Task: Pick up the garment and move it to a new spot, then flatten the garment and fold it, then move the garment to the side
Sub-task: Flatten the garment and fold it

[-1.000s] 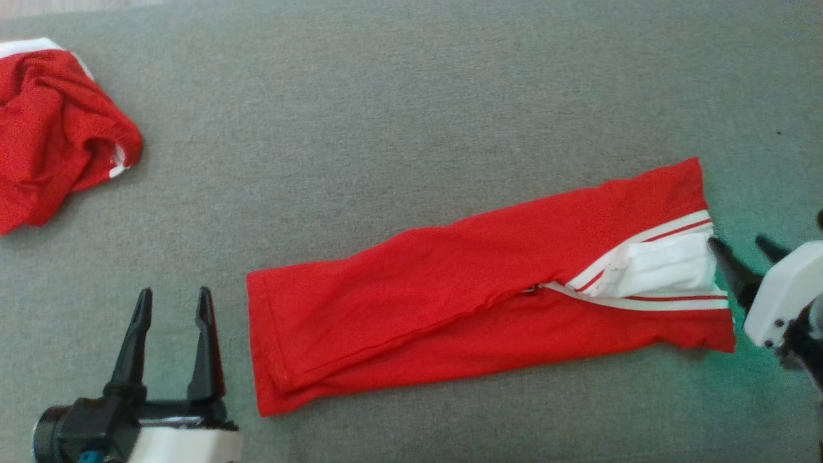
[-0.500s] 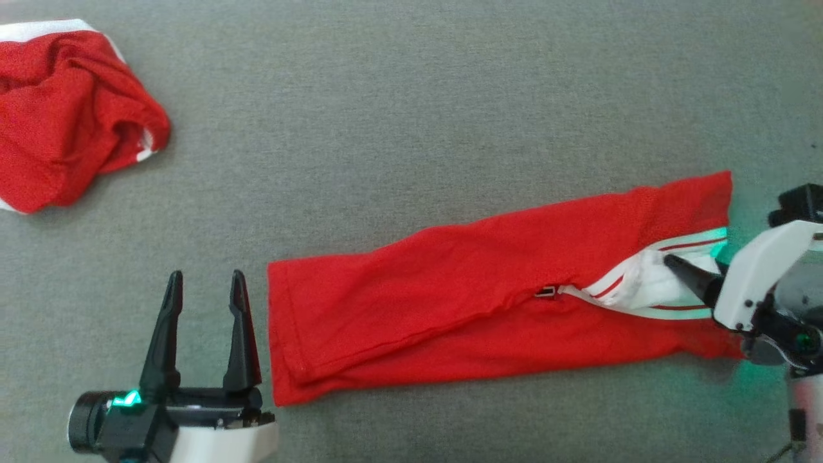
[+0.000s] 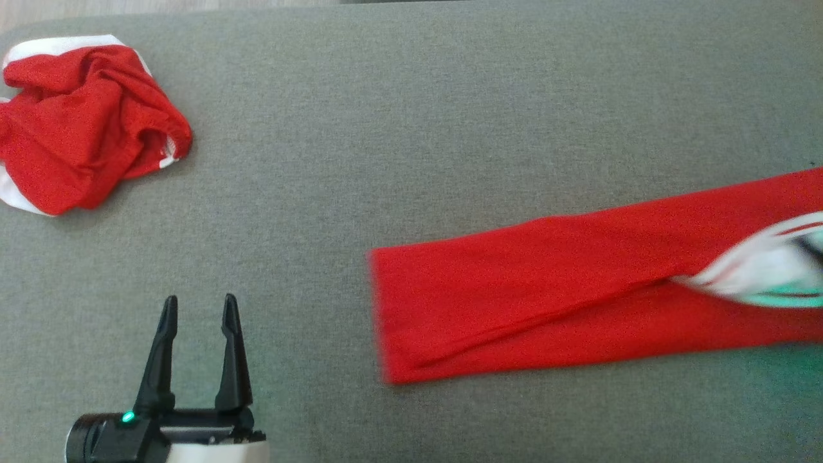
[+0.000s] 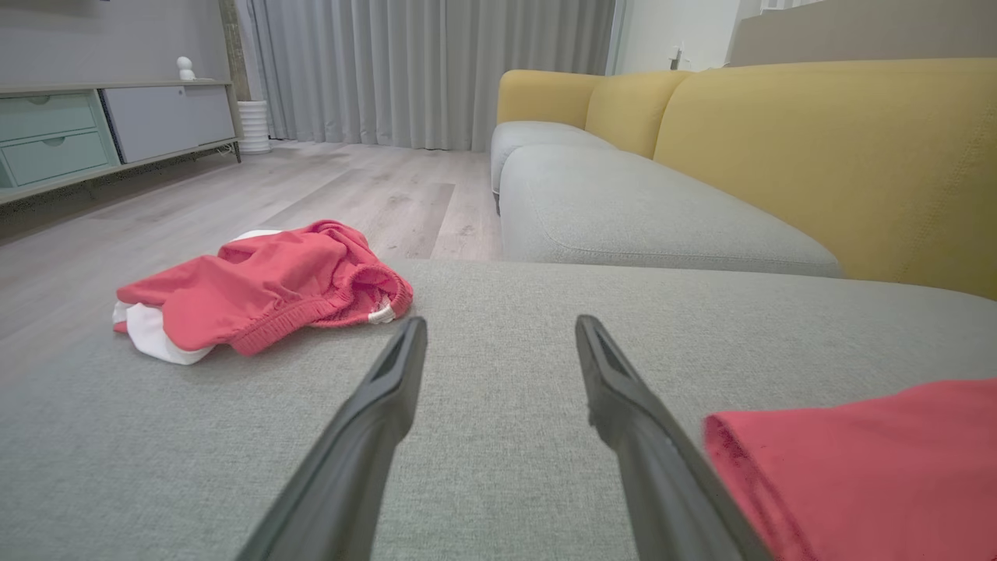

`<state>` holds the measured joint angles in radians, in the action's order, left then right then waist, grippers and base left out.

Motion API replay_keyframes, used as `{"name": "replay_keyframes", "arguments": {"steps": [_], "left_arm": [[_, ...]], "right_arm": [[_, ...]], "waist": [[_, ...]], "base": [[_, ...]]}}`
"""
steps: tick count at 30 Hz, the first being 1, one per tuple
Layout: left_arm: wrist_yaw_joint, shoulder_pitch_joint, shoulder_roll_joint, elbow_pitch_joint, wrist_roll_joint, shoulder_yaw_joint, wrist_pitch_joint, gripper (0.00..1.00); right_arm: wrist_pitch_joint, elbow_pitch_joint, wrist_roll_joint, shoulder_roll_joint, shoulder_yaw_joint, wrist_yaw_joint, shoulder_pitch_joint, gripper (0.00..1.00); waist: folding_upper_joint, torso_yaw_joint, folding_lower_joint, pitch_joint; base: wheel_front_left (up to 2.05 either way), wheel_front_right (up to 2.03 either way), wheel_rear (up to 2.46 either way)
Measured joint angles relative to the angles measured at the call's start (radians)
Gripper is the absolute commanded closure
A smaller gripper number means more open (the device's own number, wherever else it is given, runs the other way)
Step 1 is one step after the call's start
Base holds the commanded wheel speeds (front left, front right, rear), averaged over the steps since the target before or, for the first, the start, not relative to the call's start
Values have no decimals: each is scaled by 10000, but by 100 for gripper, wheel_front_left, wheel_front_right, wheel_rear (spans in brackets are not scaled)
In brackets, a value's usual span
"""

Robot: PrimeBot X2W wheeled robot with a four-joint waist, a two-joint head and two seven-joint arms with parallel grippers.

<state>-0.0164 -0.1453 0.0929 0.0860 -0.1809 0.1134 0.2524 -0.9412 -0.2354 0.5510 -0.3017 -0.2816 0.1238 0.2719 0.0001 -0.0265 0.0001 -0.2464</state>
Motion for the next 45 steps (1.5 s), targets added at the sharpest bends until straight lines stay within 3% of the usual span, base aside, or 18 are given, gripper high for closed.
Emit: {"name": "replay_keyframes", "arguments": {"steps": [1, 4, 9, 14, 20, 23, 27, 34, 44, 45], "left_arm": [[186, -42, -96, -105, 82, -150, 0, 0], [387, -43, -142, -263, 257, -284, 0, 0], [548, -222, -238, -443, 433, -514, 0, 0], [616, -532, -307, -508, 593, -602, 0, 0], [694, -499, -357, -502, 606, -598, 0, 0], [696, -500, -360, -502, 690, -594, 0, 0], [696, -502, -364, -522, 690, -593, 0, 0], [675, -573, -366, -522, 690, -470, 0, 0], [512, -571, -366, -579, 662, -314, 0, 0], [504, -571, -366, -583, 662, -274, 0, 0]], "right_arm": [[10, 25, -332, -510, -750, 0, 98, 100], [10, 63, -614, -1202, -1699, 0, 128, 100], [-244, 1120, -362, -1421, -1609, 0, 283, 100], [-851, 3126, 403, -378, -132, 0, 305, 100], [-936, 4381, 140, 1162, 2071, 0, -792, 100], [-360, 4293, -209, 1841, 2903, 0, -1470, 100], [535, 3879, -552, 2274, 3469, 0, -1718, 100], [2280, 2569, -639, 2431, 4322, 0, -1729, 100], [3703, 1172, -138, 2433, 5384, 0, -1296, 100], [3802, 1080, -119, 2433, 5459, 0, -1245, 96]], "waist": [[0, -12, -1, 53], [0, -30, 0, 136], [0, 60, -1, 392], [0, 274, -2, 671], [0, 381, -1, 773], [0, 385, -1, 762], [0, 402, -1, 728], [0, 386, 0, 676], [0, 263, 0, 686], [0, 251, -1, 696]], "base": [[0, 0, 0], [0, 0, 0], [0, 0, 0], [0, 0, 0], [0, 0, 0], [0, 0, 0], [0, 0, 0], [0, 0, 0], [0, 0, 0], [0, 0, 0]]}}
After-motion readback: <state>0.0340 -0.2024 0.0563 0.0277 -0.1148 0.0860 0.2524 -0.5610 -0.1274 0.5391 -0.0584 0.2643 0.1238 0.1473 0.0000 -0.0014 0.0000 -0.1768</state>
